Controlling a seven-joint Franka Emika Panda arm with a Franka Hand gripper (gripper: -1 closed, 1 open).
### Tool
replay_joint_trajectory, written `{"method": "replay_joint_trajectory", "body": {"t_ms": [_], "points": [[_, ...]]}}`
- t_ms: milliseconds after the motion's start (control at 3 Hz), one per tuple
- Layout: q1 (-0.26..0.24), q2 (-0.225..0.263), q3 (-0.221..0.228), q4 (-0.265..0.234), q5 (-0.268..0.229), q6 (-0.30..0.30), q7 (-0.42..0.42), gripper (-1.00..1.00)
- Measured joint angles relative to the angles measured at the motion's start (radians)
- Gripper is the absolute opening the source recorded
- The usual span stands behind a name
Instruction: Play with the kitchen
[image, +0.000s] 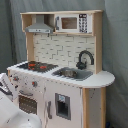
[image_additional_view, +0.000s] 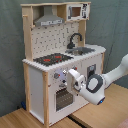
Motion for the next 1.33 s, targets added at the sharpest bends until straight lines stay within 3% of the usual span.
{"method": "replay_joint_trajectory", "body": {"t_ms": [333,667,1000,1333], "points": [[-0.054,-0.021,0.034,0.059,0.000,0.006,0.048,1.00],[-0.110,-0.027,0.064,0.094,0.002,0.062,0.092,1.00],[-0.142,-0.027,0.061,0.140,0.006,0.149,0.098,1.00],[-0.150,-0.027,0.057,0.155,0.006,0.188,0.004,1.00]]}}
